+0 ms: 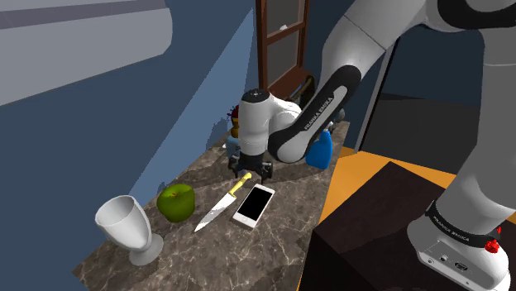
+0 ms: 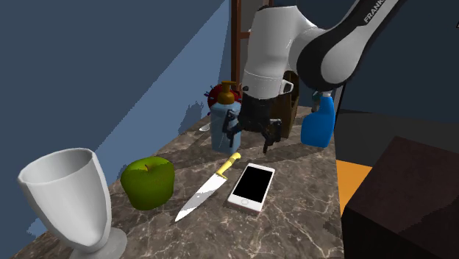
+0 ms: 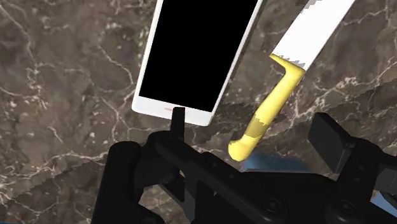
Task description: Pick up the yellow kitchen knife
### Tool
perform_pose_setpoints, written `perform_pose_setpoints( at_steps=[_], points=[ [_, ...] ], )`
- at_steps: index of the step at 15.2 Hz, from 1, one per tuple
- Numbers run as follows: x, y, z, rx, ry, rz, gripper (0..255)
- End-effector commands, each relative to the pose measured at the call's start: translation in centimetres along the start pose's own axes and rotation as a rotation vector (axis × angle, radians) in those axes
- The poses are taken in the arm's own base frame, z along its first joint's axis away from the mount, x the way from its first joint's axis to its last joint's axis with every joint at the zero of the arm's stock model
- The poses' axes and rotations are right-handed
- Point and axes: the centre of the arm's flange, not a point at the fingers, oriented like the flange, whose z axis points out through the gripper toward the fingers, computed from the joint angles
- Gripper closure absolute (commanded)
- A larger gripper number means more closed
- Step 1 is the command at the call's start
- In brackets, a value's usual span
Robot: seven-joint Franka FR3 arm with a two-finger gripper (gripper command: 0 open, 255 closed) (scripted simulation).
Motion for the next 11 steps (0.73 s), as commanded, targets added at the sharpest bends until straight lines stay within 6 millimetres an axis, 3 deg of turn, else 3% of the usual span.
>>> perform_pose_setpoints(
  at_steps=[1, 6, 11],
  points=[
    [0.0, -2.0, 1.7, 0.007, 0.009, 0.040, 0],
    [0.2, -6.8, 6.0, 0.026, 0.026, 0.132, 0],
    [0.1, -6.7, 8.2, 0.027, 0.027, 0.136, 0]
  ],
)
